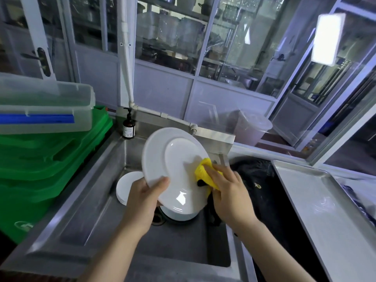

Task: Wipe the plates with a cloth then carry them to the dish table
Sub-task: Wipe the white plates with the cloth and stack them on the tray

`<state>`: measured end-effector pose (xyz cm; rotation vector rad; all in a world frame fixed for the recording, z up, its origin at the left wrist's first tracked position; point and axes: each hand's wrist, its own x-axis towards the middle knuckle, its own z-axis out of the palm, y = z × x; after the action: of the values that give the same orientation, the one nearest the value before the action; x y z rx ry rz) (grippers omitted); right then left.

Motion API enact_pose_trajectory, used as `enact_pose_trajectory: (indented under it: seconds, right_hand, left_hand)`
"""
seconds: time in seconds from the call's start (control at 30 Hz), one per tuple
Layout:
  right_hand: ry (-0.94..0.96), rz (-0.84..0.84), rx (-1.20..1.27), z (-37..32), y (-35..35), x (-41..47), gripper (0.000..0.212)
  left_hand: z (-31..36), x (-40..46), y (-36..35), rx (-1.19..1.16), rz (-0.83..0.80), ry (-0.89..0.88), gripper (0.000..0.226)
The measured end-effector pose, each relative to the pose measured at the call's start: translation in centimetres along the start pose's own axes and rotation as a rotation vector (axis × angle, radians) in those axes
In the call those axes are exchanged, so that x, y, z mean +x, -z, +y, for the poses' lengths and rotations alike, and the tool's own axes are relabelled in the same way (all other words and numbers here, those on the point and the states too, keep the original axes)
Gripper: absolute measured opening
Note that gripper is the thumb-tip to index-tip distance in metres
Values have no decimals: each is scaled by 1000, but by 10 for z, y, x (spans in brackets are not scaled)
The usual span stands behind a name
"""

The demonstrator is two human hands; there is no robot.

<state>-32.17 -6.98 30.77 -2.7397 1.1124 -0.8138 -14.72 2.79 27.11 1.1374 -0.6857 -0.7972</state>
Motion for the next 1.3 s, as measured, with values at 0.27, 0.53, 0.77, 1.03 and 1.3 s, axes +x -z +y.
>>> enact_pose_trajectory:
  seconds: [0.27, 0.53, 0.77, 1.03, 1.3]
  right_hand:
    - [140, 70, 122, -29, 12, 10, 67]
    - [-118, 129, 70, 7, 16, 13, 66]
    - [144, 96, 127, -32, 9, -9, 68]
    - [-250, 185, 324, 22, 13, 17, 33]
    - [-907, 193, 1282, 34, 8, 4, 12]
  left_hand:
    - [7, -7, -14, 137, -150, -48, 46]
    - [11, -10, -15, -21, -91, -50, 32]
    - [10, -4, -10, -4, -61, -8, 29]
    - [11, -10, -9, -3, -145, 22, 28]
    - [15, -2, 0, -346, -85, 118, 30]
